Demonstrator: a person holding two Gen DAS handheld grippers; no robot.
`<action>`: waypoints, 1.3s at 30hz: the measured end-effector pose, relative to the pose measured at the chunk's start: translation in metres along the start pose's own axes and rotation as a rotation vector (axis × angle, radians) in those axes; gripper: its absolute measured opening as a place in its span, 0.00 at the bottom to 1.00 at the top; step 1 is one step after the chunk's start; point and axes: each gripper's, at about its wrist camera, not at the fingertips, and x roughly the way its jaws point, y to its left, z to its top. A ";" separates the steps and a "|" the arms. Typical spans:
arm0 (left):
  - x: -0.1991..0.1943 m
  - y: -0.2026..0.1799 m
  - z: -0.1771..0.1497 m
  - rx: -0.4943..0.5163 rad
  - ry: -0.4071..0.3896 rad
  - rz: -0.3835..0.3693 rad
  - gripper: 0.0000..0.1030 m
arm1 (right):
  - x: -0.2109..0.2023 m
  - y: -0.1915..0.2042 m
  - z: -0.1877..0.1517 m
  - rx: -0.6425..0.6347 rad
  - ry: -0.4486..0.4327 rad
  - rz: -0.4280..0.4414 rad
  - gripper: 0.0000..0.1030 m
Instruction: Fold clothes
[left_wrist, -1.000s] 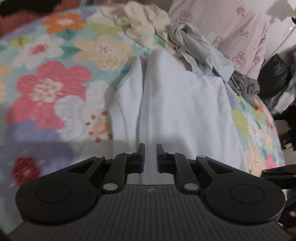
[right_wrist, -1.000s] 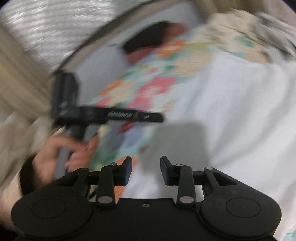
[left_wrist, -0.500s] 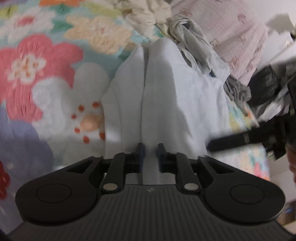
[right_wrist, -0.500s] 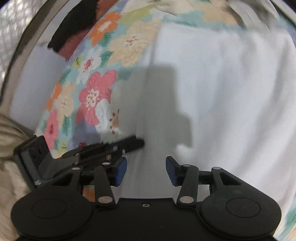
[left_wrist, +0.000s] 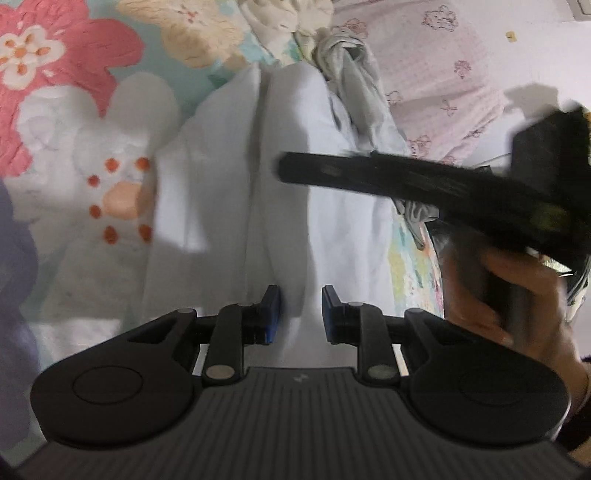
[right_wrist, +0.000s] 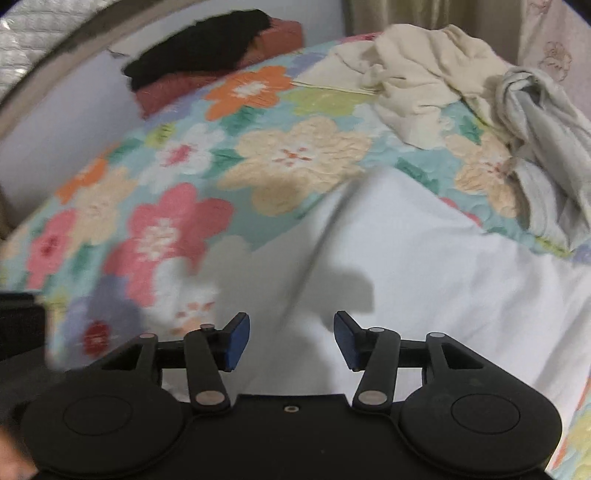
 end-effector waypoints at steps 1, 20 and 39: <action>0.000 -0.002 -0.001 0.009 -0.002 0.004 0.21 | 0.003 0.000 0.000 -0.016 -0.014 -0.027 0.52; 0.004 -0.030 -0.006 0.192 0.008 0.118 0.29 | -0.024 -0.100 -0.058 0.345 -0.151 -0.011 0.52; 0.016 -0.042 -0.011 0.300 0.014 0.142 0.21 | 0.000 -0.030 -0.014 -0.092 -0.092 -0.035 0.35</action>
